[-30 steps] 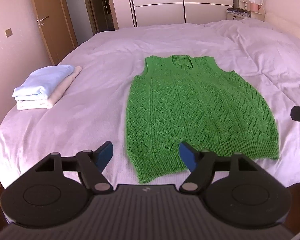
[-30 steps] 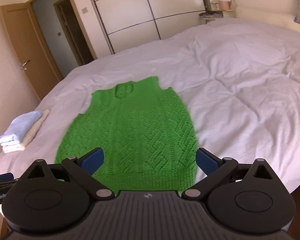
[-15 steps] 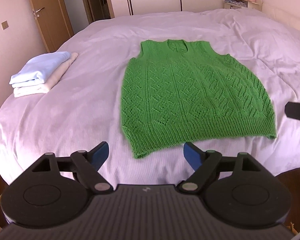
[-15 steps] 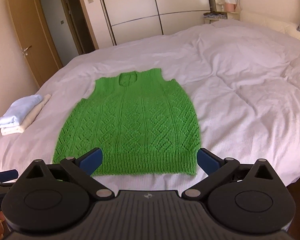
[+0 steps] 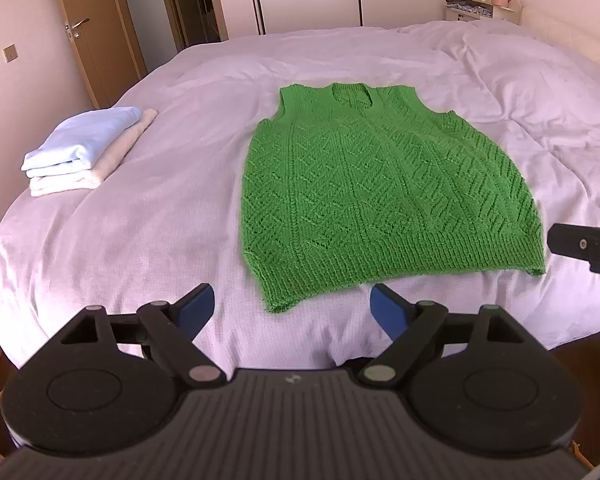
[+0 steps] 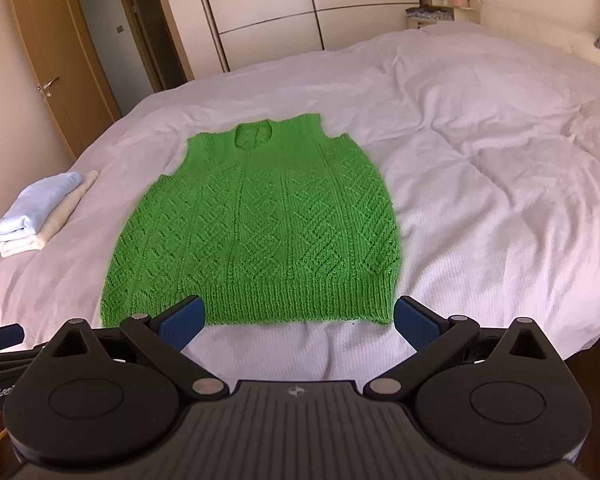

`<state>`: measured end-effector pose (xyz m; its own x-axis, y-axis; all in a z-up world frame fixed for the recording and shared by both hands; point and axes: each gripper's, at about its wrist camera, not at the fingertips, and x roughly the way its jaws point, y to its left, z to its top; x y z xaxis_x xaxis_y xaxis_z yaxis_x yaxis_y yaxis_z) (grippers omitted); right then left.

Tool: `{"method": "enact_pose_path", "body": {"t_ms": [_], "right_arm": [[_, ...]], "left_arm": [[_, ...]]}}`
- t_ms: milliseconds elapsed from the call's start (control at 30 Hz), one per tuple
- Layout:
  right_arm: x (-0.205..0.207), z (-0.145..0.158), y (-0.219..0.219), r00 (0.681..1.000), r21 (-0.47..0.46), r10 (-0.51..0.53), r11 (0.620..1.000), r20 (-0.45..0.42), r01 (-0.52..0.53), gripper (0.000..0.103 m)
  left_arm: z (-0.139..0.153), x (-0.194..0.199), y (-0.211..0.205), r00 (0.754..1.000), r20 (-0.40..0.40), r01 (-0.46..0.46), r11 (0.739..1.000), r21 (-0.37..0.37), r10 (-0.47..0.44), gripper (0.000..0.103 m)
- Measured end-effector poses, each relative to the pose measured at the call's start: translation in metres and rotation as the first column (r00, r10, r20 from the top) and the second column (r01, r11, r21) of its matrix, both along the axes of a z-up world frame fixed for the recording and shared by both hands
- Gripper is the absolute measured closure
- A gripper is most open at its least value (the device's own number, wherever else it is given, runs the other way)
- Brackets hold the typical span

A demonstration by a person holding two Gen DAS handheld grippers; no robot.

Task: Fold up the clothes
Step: 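Withdraw both grippers above the flattened vest, then move toward its hem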

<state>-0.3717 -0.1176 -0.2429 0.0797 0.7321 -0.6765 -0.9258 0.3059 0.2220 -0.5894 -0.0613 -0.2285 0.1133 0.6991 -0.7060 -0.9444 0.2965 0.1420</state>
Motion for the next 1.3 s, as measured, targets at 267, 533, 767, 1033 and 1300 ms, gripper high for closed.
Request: {"method": "enact_pose_path", "body": {"t_ms": [267,533,767,1033,1300], "right_arm": [[-0.001,-0.006,0.011,1.000,-0.017,0.012,1.000,0.004,-0.011,0.000],[-0.005,-0.011,0.029,0.999,-0.040,0.037,0.999,0.020,-0.036,0.000],[-0.003,-0.016,0.044,0.999,-0.057,0.029,0.998,0.032,-0.028,0.000],[0.009,-0.023,0.073,0.999,-0.086,0.013,0.996,0.045,-0.009,0.000],[0.027,-0.038,0.107,0.998,-0.128,0.000,0.992,0.056,0.007,0.000]], "left_arm": [[0.001,-0.005,0.002,1.000,-0.010,-0.029,1.000,-0.005,0.029,0.017],[0.000,-0.010,0.012,0.998,-0.008,-0.056,0.998,-0.013,0.056,0.015],[-0.002,-0.009,0.029,0.999,0.002,-0.045,0.999,-0.026,0.045,0.014],[-0.012,0.009,0.061,1.000,0.002,-0.016,0.998,-0.058,0.016,0.013],[-0.031,0.030,0.101,1.000,-0.009,0.003,0.995,-0.099,-0.004,0.012]]}}
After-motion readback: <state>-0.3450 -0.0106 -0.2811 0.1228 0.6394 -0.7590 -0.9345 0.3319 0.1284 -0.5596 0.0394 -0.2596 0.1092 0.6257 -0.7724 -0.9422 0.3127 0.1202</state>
